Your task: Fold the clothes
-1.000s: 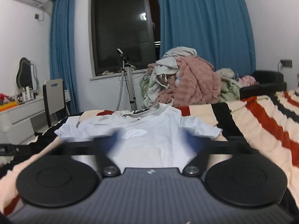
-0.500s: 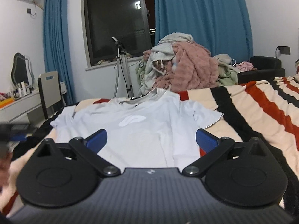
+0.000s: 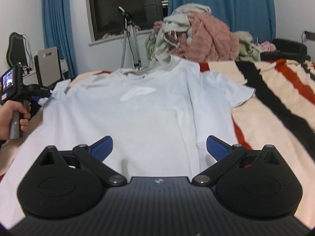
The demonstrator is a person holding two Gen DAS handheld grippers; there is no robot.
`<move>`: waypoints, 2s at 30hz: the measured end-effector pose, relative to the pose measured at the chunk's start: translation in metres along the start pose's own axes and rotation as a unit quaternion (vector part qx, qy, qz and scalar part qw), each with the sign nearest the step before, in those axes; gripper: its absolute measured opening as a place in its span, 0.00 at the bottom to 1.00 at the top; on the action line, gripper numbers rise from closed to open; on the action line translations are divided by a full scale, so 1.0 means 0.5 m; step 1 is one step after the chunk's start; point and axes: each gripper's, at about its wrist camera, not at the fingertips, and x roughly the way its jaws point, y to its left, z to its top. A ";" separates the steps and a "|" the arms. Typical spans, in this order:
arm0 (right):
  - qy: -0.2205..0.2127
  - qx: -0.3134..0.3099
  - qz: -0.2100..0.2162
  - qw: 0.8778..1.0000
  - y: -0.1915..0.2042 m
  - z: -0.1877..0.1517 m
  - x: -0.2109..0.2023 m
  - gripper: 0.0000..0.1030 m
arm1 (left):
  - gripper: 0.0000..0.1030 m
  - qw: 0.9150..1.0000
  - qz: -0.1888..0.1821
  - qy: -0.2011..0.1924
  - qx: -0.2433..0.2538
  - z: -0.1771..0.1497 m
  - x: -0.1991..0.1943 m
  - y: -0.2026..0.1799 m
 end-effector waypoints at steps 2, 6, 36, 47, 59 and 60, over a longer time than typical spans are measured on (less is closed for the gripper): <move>0.011 0.003 0.001 1.000 0.000 -0.004 0.021 1.00 | 0.04 1.000 -0.011 0.010 0.001 -0.002 0.014 0.008; 0.022 0.008 -0.002 1.000 0.001 -0.009 0.039 1.00 | 0.02 0.999 -0.020 -0.007 -0.040 0.009 -0.007 0.054; -0.128 -0.009 -0.022 0.992 -0.040 0.048 -0.238 1.00 | 1.00 0.992 -0.116 -0.055 0.004 -0.227 -0.639 -0.210; -0.127 0.068 0.000 0.990 -0.093 0.087 -0.249 0.97 | 1.00 0.992 -0.116 -0.042 0.000 -0.304 -0.688 -0.203; -0.048 0.387 0.030 0.921 -0.441 0.049 0.158 0.63 | 0.99 0.992 -0.114 0.010 -0.051 -0.318 -0.572 -0.199; -0.044 0.395 0.025 0.917 -0.453 0.034 0.185 0.61 | 0.99 0.992 -0.113 0.011 -0.055 -0.319 -0.564 -0.200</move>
